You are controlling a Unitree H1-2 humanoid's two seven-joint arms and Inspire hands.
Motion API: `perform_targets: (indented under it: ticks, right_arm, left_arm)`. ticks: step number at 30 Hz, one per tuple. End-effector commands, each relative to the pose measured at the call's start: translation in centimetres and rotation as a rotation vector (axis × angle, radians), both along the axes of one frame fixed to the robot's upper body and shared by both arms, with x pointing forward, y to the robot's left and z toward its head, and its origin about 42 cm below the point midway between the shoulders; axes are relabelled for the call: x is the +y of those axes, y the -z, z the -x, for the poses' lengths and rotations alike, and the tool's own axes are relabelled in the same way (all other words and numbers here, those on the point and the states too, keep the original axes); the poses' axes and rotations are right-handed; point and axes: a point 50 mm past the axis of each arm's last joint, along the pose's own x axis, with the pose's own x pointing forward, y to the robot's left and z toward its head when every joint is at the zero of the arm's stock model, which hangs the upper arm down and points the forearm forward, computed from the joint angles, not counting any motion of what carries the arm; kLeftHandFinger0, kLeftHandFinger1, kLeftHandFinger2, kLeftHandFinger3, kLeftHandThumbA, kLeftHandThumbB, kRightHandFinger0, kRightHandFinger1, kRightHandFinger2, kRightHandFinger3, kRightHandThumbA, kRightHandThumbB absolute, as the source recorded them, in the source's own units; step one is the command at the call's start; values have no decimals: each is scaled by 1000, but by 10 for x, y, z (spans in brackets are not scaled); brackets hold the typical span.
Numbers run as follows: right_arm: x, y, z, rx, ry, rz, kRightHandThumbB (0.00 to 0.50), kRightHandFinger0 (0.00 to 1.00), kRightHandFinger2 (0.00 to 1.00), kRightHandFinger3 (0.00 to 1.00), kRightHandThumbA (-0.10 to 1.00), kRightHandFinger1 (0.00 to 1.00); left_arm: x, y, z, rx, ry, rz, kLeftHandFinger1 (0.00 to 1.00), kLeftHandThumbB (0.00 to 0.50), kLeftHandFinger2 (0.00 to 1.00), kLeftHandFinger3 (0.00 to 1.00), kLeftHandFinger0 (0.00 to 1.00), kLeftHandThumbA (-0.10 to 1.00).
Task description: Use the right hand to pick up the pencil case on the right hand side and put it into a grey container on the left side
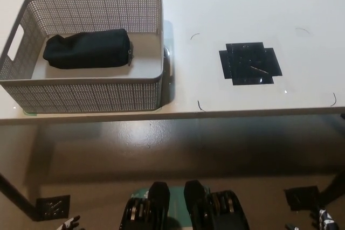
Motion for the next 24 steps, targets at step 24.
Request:
perform_targets:
  ticks: [24]
  right_arm:
    - [-9, 13, -20, -130, -12, -135, 328, 1000, 1000, 1000, 1000, 1000]
  left_arm:
    - [41, -21, -10, -127, -388, 527, 1000, 368, 1000, 1000, 1000, 1000]
